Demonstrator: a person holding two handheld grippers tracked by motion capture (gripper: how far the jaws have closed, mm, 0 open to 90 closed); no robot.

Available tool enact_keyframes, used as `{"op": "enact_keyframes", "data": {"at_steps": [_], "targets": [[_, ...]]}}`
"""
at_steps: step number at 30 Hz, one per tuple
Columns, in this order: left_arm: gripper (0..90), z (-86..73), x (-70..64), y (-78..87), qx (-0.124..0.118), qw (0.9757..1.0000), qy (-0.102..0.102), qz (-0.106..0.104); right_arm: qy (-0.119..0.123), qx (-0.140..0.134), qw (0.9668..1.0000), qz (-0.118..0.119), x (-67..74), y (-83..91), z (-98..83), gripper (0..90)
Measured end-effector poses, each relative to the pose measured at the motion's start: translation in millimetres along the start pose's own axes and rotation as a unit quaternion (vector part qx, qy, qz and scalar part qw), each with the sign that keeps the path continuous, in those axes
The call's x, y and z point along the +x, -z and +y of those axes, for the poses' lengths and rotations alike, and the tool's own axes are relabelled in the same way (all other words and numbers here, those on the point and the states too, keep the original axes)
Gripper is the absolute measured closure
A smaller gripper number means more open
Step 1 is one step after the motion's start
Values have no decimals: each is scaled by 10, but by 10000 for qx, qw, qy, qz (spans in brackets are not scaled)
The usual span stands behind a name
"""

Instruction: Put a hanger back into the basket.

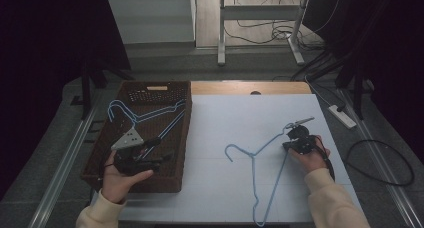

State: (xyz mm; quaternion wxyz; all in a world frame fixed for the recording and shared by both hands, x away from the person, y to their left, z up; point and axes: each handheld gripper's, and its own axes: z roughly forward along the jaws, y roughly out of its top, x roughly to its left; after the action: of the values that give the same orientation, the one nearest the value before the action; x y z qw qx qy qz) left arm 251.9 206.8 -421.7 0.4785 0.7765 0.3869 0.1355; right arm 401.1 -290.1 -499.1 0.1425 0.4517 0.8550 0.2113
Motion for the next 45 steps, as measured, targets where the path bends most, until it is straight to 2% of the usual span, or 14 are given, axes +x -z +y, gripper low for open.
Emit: {"op": "enact_keyframes", "data": {"at_steps": [9, 13, 17, 20, 24, 27, 30, 32, 34, 35, 37, 40, 45], "targets": [[308, 7, -8, -3, 4, 10000, -9, -12, -257, -30, 9996, -128, -90, 166, -290, 900], [309, 8, -8, -5, -4, 10000, -7, -15, -329, -52, 9994, -113, -115, 203, -363, 900], [308, 11, -12, -11, -4, 10000, -3, -45, -325, -51, 9994, -116, -114, 204, -357, 900], [309, 12, -10, -19, -10, 10000, 7, -48, -205, -253, 9995, 48, -68, 215, -316, 900], [309, 10, -13, -34, 10, 10000, 0, -57, 127, -514, 9978, 408, 84, 236, -188, 900], [309, 8, -17, -39, 21, 10000, -9, -68, 392, -664, 9948, 670, 235, 242, -46, 900], [309, 6, -16, -35, 11, 10000, -6, -66, 568, -707, 9924, 837, 352, 233, 80, 830], [309, 4, -15, -29, -1, 10000, -2, -63, 756, -667, 9909, 890, 446, 203, 180, 803], [309, 3, -13, -25, 2, 10000, -2, -64, 954, -550, 9888, 1008, 549, 145, 280, 733], [309, 3, -12, -25, 2, 10000, -2, -67, 1049, -445, 9883, 1011, 598, 104, 330, 676], [309, 2, -12, -28, 2, 10000, -1, -69, 1155, -247, 9875, 1043, 662, 31, 405, 624], [309, -1, -11, -38, 13, 10000, -5, -72, 1240, -25, 9871, 1017, 708, -48, 470, 560], [309, -6, -15, -48, 25, 10000, -10, -81, 1296, 305, 9866, 944, 741, -176, 528, 529]]}}
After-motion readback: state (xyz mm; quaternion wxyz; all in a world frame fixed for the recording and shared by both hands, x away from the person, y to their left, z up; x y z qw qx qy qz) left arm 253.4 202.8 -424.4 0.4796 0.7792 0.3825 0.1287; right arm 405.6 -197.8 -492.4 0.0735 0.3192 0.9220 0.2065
